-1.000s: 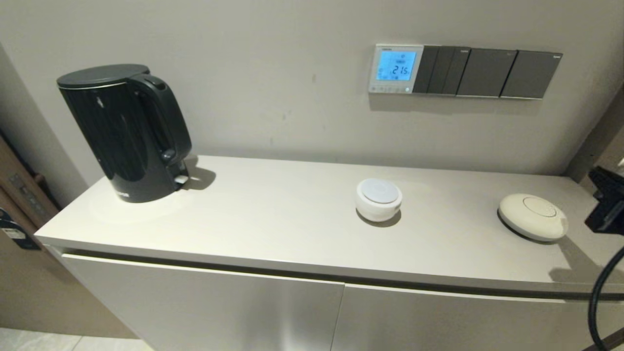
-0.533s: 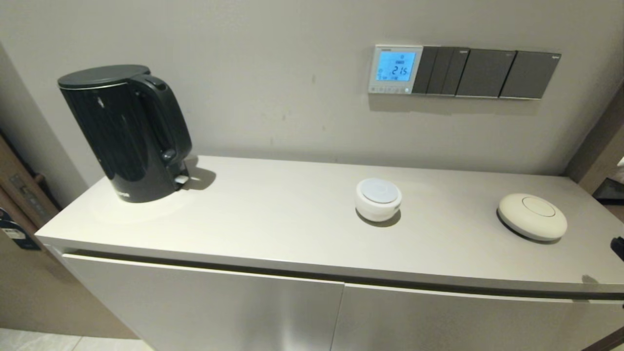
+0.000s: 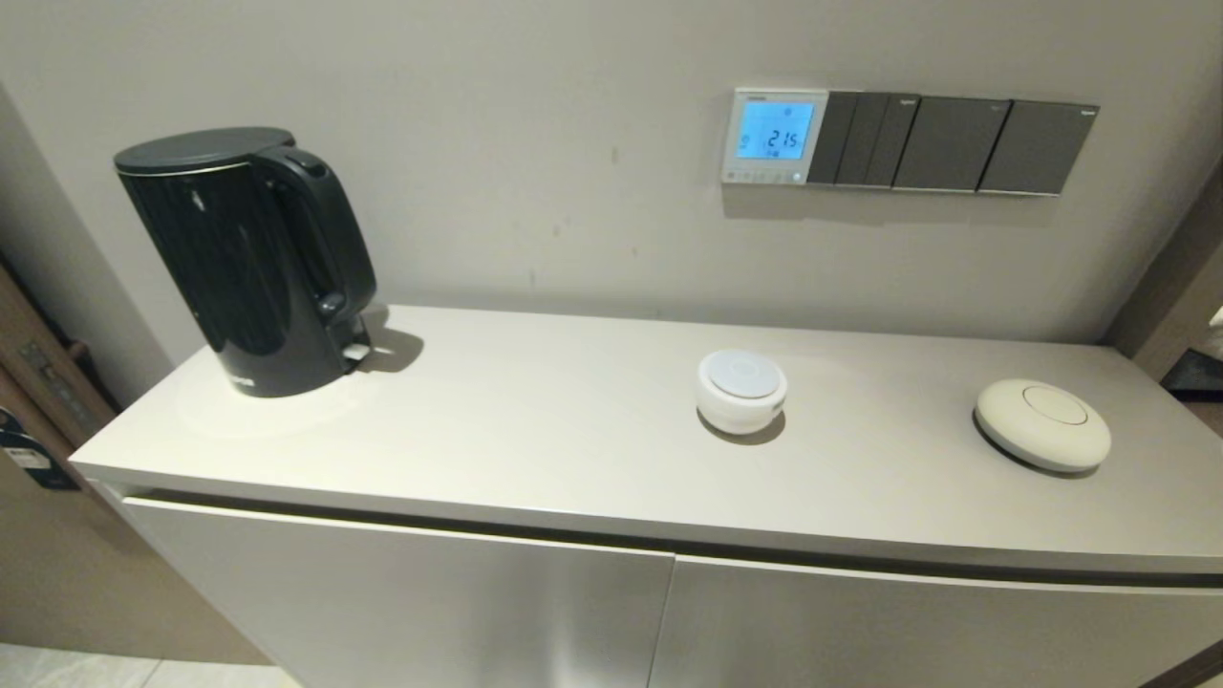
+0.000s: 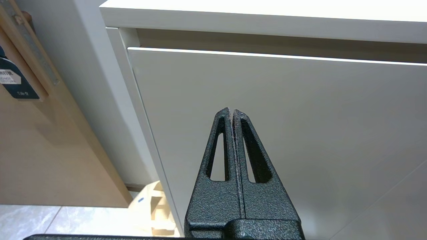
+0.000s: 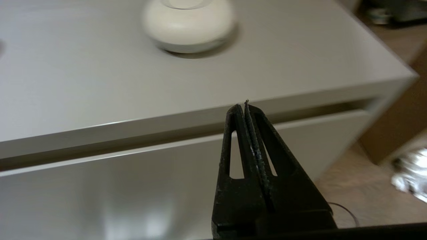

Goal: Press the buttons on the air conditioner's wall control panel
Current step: Turn off the central air conditioner

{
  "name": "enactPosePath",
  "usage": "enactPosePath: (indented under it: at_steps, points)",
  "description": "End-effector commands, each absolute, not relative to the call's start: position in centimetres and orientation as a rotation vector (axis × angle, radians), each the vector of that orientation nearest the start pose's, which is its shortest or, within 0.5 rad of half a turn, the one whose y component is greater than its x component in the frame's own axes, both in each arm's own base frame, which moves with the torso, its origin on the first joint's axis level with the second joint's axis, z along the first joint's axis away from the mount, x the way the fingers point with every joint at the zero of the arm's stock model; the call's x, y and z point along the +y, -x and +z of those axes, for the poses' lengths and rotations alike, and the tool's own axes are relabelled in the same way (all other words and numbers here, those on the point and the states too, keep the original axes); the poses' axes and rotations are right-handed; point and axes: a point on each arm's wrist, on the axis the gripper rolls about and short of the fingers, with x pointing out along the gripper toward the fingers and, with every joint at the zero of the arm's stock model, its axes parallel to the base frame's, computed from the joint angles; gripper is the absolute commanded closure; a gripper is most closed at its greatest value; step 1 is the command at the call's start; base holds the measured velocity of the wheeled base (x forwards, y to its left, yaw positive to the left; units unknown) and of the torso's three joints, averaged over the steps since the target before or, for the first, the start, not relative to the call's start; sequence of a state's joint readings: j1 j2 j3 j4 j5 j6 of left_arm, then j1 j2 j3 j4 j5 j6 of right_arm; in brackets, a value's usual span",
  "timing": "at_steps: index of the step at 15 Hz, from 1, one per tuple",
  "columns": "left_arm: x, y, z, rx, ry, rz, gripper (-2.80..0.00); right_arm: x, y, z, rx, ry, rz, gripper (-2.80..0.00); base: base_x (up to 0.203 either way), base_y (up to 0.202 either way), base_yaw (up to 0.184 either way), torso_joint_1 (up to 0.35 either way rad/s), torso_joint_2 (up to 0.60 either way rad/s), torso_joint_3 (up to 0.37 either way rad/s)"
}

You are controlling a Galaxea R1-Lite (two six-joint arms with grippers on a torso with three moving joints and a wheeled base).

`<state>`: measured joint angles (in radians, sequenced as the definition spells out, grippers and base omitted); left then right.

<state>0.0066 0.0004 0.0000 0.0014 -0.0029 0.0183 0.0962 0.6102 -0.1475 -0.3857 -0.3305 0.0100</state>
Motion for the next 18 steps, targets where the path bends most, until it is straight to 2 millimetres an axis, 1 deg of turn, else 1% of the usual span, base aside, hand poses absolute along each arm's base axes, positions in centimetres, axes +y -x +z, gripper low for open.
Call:
enactPosePath:
  at_steps: [1,3,4,6,8,9,11,13,15,17,18]
  points:
    - [0.0,2.3,7.5,0.003,-0.018,0.005,0.00,-0.5,-3.8,14.8,0.052,0.004,-0.293,0.00,0.000,0.000,0.000,0.000,0.00,0.000]
    - [0.0,2.3,7.5,0.002,-0.018,0.003,0.00,-0.7,-3.1,14.6,0.027,0.000,-0.367,0.00,0.000,0.000,0.000,0.000,0.00,0.000]
    - [0.0,2.3,7.5,0.003,-0.018,0.003,0.00,-0.8,-2.8,14.0,0.030,0.007,-0.404,0.00,0.000,0.000,0.000,0.000,0.00,0.000]
    - [0.0,2.3,7.5,0.002,-0.018,0.003,0.00,-0.9,-2.0,13.5,-0.002,0.011,-0.417,0.00,0.000,0.000,0.000,0.000,0.00,0.000]
    - [0.0,2.3,7.5,0.002,-0.018,0.004,0.00,-1.0,-0.9,13.4,-0.069,-0.001,-0.409,0.00,0.000,0.000,0.000,0.000,0.00,0.000]
    - [0.0,2.3,7.5,0.002,-0.019,0.003,0.00,-1.0,-0.5,13.1,-0.070,0.004,-0.386,0.00,0.000,0.000,0.000,0.000,0.00,0.000]
    - [0.0,2.3,7.5,0.003,-0.018,0.003,0.00,-0.8,0.0,12.4,-0.062,0.006,-0.263,0.00,0.000,0.000,0.000,0.000,0.00,0.000]
    - [0.0,2.3,7.5,0.002,-0.018,0.004,0.00,-0.6,-0.2,11.3,-0.028,-0.010,-0.157,0.00,0.000,0.000,0.000,0.000,0.00,0.000]
    - [0.0,2.3,7.5,0.002,-0.018,0.003,0.00,-0.3,-0.3,10.3,0.035,-0.026,-0.060,0.00,0.000,0.000,0.000,0.000,0.00,0.000]
    - [0.0,2.3,7.5,0.002,-0.018,0.004,0.00,-0.2,-0.2,9.2,0.143,-0.017,0.003,0.00,0.000,0.000,0.000,0.000,0.00,0.000]
    - [0.0,2.3,7.5,0.002,-0.018,0.004,0.00,-0.1,-0.1,9.1,0.157,-0.021,0.032,0.00,0.000,0.000,0.000,0.000,0.00,0.000]
